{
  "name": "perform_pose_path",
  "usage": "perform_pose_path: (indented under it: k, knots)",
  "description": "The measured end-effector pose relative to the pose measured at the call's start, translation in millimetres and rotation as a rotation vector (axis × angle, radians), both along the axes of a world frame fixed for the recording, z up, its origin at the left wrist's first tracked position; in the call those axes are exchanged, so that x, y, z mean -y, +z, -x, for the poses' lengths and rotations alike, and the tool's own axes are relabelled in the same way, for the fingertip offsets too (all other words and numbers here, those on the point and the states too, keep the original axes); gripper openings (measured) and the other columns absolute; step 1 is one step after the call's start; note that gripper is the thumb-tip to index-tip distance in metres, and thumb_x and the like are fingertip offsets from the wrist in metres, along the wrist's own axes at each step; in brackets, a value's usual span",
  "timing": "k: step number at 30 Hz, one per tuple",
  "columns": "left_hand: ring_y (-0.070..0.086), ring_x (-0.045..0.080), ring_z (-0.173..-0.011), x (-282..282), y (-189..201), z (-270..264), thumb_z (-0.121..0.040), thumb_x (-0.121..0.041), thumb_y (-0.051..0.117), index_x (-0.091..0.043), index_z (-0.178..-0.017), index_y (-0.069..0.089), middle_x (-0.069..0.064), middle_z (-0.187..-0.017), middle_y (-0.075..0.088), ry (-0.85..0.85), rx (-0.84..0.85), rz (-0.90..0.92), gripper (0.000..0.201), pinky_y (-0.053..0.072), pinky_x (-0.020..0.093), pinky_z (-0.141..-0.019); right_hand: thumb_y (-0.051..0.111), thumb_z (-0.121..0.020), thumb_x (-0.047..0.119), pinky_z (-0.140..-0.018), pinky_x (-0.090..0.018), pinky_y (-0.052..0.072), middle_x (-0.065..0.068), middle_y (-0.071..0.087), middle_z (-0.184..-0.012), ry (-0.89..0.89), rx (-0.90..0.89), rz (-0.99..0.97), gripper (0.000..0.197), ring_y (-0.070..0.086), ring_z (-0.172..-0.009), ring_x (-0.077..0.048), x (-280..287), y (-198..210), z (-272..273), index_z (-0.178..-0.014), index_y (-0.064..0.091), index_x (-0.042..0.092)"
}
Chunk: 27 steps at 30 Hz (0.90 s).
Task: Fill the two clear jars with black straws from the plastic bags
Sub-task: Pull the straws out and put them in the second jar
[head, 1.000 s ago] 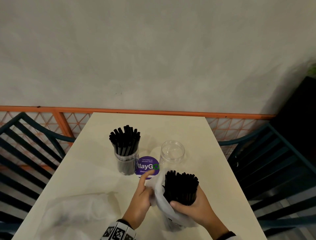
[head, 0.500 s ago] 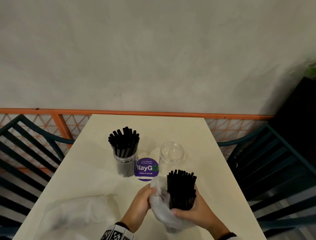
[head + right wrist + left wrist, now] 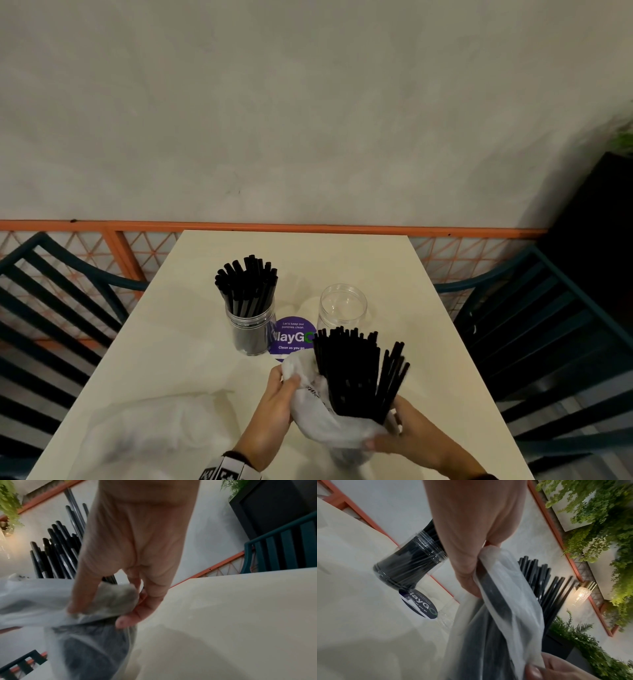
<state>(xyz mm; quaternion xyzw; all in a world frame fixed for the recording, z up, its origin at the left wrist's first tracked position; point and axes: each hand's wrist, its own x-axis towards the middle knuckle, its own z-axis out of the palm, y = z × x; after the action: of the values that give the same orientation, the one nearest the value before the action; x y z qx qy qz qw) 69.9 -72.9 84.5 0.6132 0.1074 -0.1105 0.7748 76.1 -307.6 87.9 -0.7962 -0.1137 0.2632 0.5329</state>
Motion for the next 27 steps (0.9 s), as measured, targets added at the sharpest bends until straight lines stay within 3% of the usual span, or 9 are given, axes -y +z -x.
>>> perform_pose_path:
  k: [3,5,8,11,13,15,18,23,27]
  knots:
    - [0.059,0.012,-0.09,5,2,1,-0.096,-0.02,0.04,-0.014,-0.098,0.048,0.007,-0.097,0.058,0.029,0.032,-0.081,0.01,0.048,0.022,-0.077,0.07,-0.08,0.011,-0.061,-0.02,0.052,0.003,0.06,-0.101,-0.093,0.031,0.005,0.039,0.065,-0.073,0.002,-8,1,1,-0.103,0.049,0.034]
    - [0.052,0.005,-0.095,8,2,3,-0.095,-0.023,0.042,-0.019,-0.094,0.048,0.005,-0.101,0.051,0.034,0.119,-0.241,0.007,0.045,0.015,-0.079,0.063,-0.084,0.003,-0.061,-0.023,0.054,0.002,0.062,-0.096,-0.177,0.075,0.031,0.035,0.067,-0.071,-0.004,-10,-1,0,-0.097,0.052,0.033]
    - [0.048,-0.006,-0.079,13,6,6,-0.092,-0.021,0.05,-0.021,-0.086,0.049,0.004,-0.094,0.047,0.088,0.25,-0.469,0.006,0.042,0.005,-0.071,0.061,-0.084,0.004,-0.06,-0.031,0.055,-0.003,0.063,-0.089,-0.301,0.105,0.107,0.032,0.065,-0.066,-0.016,-13,-7,-3,-0.095,0.056,0.034]
    - [0.061,0.006,-0.079,17,11,7,-0.086,-0.021,0.06,-0.024,-0.1,0.04,0.003,-0.091,0.059,0.165,0.247,-0.443,0.024,0.05,0.013,-0.063,0.069,-0.076,0.02,-0.052,-0.014,0.045,0.008,0.067,-0.084,-0.436,0.003,0.072,0.027,0.06,-0.067,-0.005,-16,-11,-6,-0.098,0.061,0.036]
    - [0.065,0.014,-0.071,18,12,7,-0.084,-0.018,0.063,-0.027,-0.106,0.033,0.004,-0.087,0.063,0.183,0.261,-0.428,0.038,0.054,0.02,-0.06,0.068,-0.067,0.028,-0.047,-0.016,0.044,-0.003,0.069,-0.081,-0.522,-0.057,0.052,0.032,0.06,-0.063,-0.01,-16,-14,-8,-0.098,0.064,0.03]
    - [0.065,0.014,-0.069,19,13,8,-0.083,-0.016,0.063,-0.026,-0.095,0.041,0.006,-0.086,0.062,0.144,0.298,-0.429,0.027,0.055,0.024,-0.062,0.07,-0.071,0.02,-0.045,-0.021,0.045,-0.012,0.066,-0.077,-0.594,-0.078,0.06,0.026,0.059,-0.06,-0.018,-18,-18,-10,-0.095,0.061,0.016]
    - [0.062,0.015,-0.073,23,12,13,-0.081,-0.019,0.067,-0.017,-0.084,0.054,0.006,-0.089,0.059,0.033,0.338,-0.394,0.014,0.053,0.024,-0.063,0.07,-0.075,0.011,-0.046,-0.024,0.044,-0.01,0.057,-0.069,-0.674,-0.029,0.086,0.019,0.051,-0.054,-0.019,-20,-23,-13,-0.078,0.052,0.004]
    - [0.063,0.014,-0.074,29,6,14,-0.061,-0.023,0.084,-0.022,-0.08,0.056,0.003,-0.086,0.058,0.019,0.318,-0.408,0.033,0.051,0.019,-0.059,0.065,-0.081,0.011,-0.05,-0.022,0.027,-0.003,0.04,-0.064,-0.646,0.132,0.119,0.034,0.031,-0.057,-0.013,-28,-18,-14,-0.067,0.035,0.01]
    - [0.063,0.02,-0.076,27,-3,11,-0.058,-0.021,0.083,-0.036,-0.073,0.052,0.003,-0.087,0.057,0.081,0.344,-0.525,0.038,0.052,0.017,-0.058,0.067,-0.078,0.011,-0.051,-0.012,0.034,0.002,0.045,-0.069,-0.424,0.142,0.08,0.026,0.037,-0.056,-0.004,-31,-10,-6,-0.075,0.041,0.013]
